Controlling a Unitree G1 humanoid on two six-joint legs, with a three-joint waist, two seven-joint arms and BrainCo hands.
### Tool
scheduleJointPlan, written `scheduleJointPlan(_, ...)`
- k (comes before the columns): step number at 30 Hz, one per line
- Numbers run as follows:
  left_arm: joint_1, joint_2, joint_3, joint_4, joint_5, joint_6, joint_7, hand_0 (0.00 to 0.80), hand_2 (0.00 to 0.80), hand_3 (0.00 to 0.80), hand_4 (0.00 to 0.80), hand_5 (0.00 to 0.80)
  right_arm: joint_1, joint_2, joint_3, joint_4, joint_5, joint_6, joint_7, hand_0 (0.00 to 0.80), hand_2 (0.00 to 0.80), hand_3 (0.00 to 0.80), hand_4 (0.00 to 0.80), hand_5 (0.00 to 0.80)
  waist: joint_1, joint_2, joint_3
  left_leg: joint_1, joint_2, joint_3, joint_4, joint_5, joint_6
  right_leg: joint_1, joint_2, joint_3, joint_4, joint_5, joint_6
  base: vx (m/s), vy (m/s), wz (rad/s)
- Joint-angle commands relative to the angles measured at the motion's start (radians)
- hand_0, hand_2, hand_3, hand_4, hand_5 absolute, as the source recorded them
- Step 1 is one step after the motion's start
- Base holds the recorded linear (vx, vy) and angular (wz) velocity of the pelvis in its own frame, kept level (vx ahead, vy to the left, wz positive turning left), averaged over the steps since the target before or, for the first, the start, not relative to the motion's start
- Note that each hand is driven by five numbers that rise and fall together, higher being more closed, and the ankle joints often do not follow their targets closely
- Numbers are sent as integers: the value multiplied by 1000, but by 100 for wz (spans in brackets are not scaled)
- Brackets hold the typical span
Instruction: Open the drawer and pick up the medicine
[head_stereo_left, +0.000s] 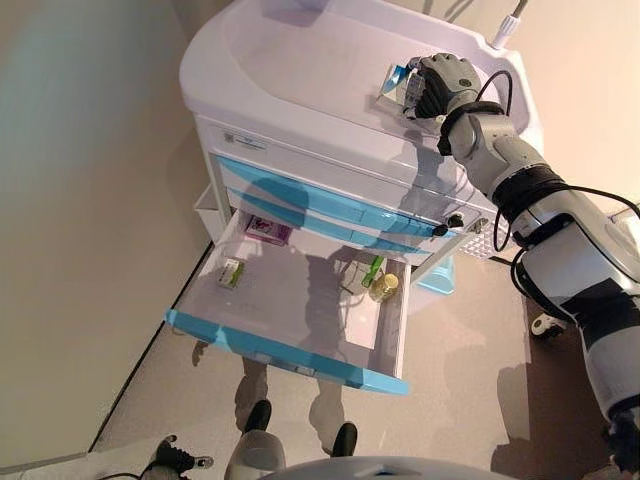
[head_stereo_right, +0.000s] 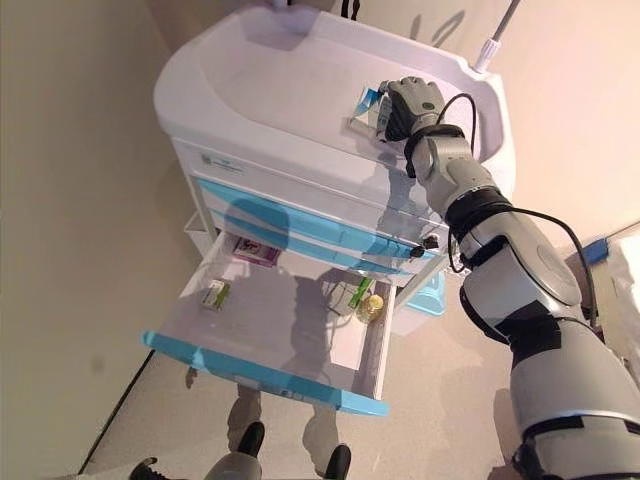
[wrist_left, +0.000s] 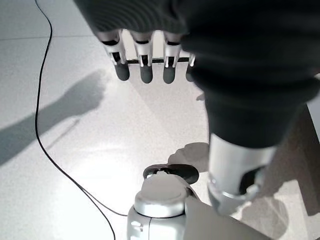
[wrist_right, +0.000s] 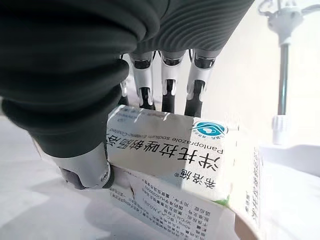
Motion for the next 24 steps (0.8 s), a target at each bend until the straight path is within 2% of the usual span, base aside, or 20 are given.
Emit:
scheduleJointPlan(1, -49, 25, -20, 43, -26, -12, 15, 0, 0, 0, 0, 0, -108, 14, 56, 70, -11, 5, -15, 364, 364, 364, 364, 364, 17, -18, 22, -7, -50, -28, -6, -7, 38, 6, -12, -14, 30, 13, 69, 4, 6, 4)
scheduleJointPlan(2, -50, 24, -21, 46, -26, -11, 16, 0, 0, 0, 0, 0, -105, 21, 51, 77, -15, 7, -18, 0, 0, 0, 0, 0, 17, -17, 22, -9, -51, -30, -7, -6, 38, 7, -13, -16, 30, 13, 69, 0, 0, 0)
scheduleJointPlan(24, -53, 10, -24, 40, -37, -12, 17, 0, 0, 0, 0, 0, -79, 9, 18, 51, -4, 11, -33, 0, 0, 0, 0, 0, 7, -1, 32, -15, -49, -29, -7, -7, 39, -3, -14, -14, 28, 15, 69, 0, 1, 1)
